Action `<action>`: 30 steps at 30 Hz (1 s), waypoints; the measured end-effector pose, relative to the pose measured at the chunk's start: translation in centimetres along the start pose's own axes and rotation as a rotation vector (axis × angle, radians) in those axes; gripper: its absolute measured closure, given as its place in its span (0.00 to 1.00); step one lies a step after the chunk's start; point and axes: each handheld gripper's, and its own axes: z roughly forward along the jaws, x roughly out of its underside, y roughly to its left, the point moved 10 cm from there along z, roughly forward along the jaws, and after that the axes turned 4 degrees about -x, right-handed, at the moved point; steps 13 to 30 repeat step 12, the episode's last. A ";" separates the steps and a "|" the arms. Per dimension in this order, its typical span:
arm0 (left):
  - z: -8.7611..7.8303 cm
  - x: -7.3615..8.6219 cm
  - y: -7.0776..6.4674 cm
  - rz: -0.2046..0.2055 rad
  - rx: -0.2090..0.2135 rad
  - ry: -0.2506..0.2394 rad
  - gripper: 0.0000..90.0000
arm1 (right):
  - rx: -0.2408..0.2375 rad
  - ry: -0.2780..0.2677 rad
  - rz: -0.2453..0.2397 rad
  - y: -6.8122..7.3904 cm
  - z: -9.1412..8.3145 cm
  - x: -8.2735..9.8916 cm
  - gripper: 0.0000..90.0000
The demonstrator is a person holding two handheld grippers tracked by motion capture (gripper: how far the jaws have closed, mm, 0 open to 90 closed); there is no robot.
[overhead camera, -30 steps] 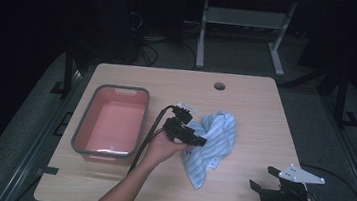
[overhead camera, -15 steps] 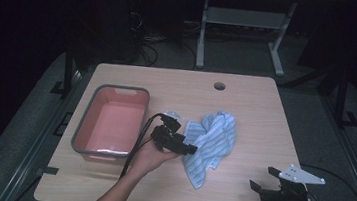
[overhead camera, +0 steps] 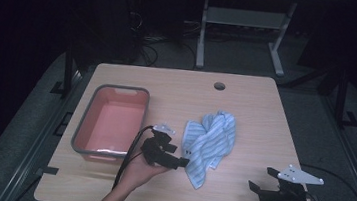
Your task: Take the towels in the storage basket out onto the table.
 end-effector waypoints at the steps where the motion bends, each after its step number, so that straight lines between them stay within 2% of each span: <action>1: -0.1 0.4 -0.2 0.009 0.001 -0.005 0.30 | 0.000 0.001 0.001 0.1 0.0 0.0 0.16; 8: -0.8 2.8 -1.7 -0.010 0.045 -0.062 0.30 | 0.002 -0.001 -0.005 0.1 0.0 0.1 0.16; 9: -0.9 3.3 -1.7 -0.012 0.034 -0.074 0.30 | 0.002 -0.001 -0.002 0.2 0.0 0.1 0.16; 12: -1.3 4.7 -1.6 -0.050 0.046 -0.125 0.29 | -0.001 -0.006 0.002 0.2 -0.1 0.0 0.16; 30: -1.3 4.7 -1.6 -0.050 0.046 -0.125 0.29 | -0.001 -0.006 0.002 0.2 -0.1 0.0 0.16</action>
